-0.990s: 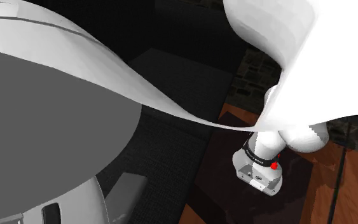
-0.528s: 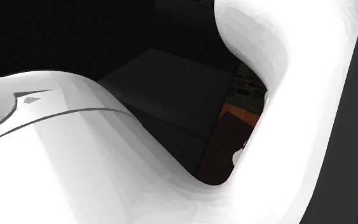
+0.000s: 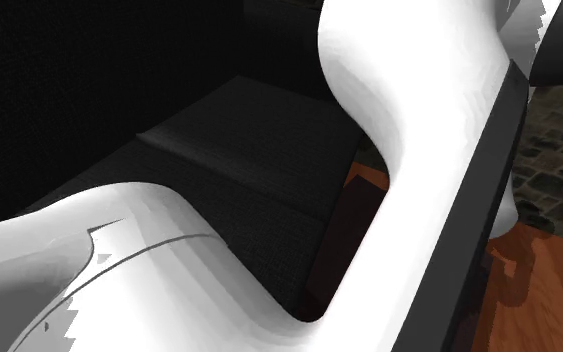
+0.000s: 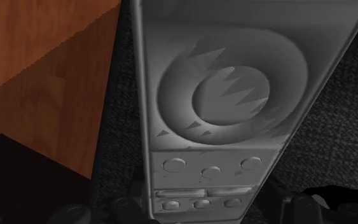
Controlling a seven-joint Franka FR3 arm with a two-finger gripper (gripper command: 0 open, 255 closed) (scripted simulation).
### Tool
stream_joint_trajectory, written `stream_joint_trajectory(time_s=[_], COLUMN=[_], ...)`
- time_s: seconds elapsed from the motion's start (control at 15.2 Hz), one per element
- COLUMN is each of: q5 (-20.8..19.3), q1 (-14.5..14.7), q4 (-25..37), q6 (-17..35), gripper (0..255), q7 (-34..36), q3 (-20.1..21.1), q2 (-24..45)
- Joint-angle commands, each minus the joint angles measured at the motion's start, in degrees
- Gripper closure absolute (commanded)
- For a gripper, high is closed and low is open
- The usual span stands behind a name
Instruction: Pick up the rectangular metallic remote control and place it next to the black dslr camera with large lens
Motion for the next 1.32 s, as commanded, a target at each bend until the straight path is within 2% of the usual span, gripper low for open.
stream_joint_trajectory(time_s=[0.0,0.53,1.06,1.12,1.25], q5=[-0.62,-2.96,-3.0,-3.09,-3.07], q1=[0.08,0.9,0.84,0.93,0.95], q4=[-1.18,-3.92,-3.91,-3.51,-3.47], q6=[1.48,6.36,6.35,6.14,6.08], gripper=[255,255,255,0,0], q7=[0.3,1.64,1.67,1.63,1.66], q3=[-0.44,-1.76,-1.68,-1.76,-1.74], q2=[0.82,3.62,3.64,3.87,3.85])
